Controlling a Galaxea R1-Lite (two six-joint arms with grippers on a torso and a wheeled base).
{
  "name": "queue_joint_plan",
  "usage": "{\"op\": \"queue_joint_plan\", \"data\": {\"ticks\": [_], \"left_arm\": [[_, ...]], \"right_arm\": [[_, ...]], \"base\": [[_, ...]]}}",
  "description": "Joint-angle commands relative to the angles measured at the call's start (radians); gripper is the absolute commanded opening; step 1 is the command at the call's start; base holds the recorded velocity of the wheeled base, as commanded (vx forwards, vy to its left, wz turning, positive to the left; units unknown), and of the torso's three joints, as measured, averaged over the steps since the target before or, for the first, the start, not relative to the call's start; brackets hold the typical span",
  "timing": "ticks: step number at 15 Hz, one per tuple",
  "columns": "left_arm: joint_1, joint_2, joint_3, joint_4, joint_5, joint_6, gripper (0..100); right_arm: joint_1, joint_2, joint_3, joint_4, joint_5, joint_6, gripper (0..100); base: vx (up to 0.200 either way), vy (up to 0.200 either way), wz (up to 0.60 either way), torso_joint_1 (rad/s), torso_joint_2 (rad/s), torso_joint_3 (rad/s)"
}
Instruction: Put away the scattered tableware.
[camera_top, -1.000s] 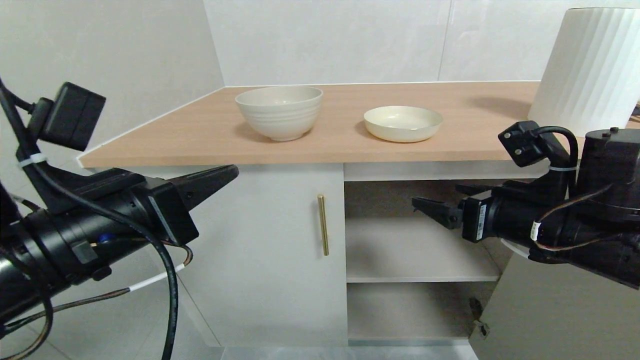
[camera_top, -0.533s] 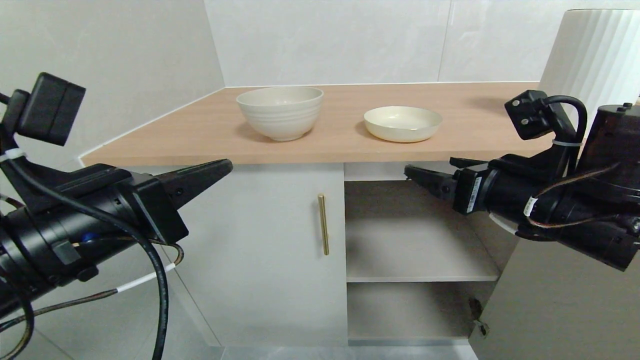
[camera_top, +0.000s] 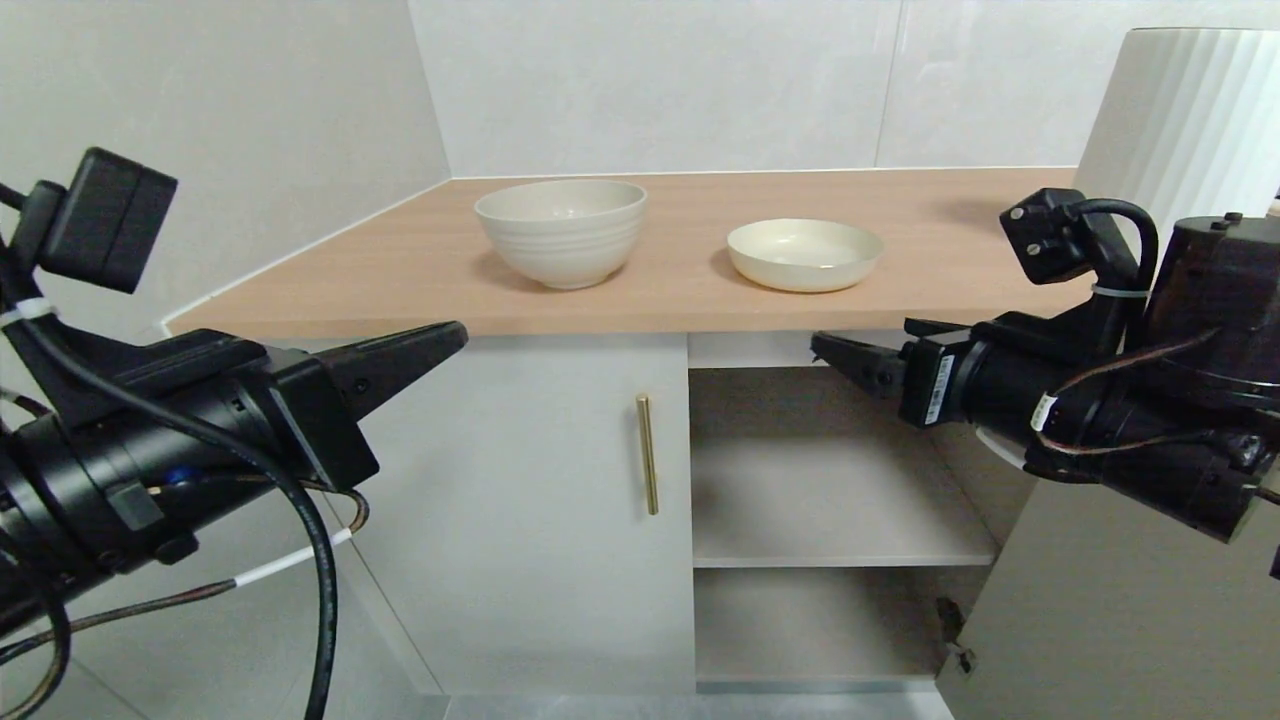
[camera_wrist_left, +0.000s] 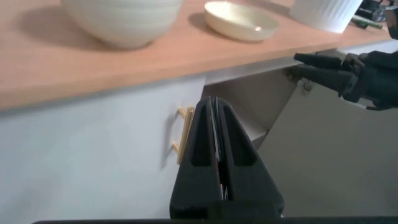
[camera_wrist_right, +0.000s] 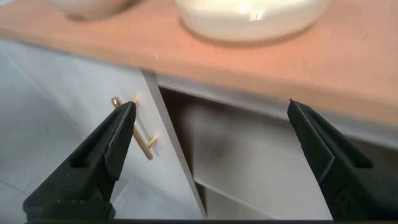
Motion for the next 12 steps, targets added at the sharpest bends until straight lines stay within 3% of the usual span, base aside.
{"op": "queue_joint_plan", "data": {"ticks": [1, 6, 12], "left_arm": [[0.0, 0.002, -0.002, 0.002, 0.0, 0.0, 0], [0.0, 0.009, -0.002, 0.01, 0.0, 0.0, 0], [0.0, 0.02, -0.012, 0.017, 0.0, 0.0, 0]], "right_arm": [[0.001, -0.005, 0.0, 0.0, 0.001, 0.0, 100], [0.001, -0.011, -0.001, 0.0, 0.002, 0.0, 100], [0.001, -0.008, -0.046, 0.003, 0.002, 0.0, 100]], "base": [[0.0, 0.0, 0.0, 0.027, -0.26, -0.31], [0.0, 0.0, 0.0, 0.061, -0.42, -0.347], [0.0, 0.0, 0.0, 0.137, -0.47, -0.334]]}}
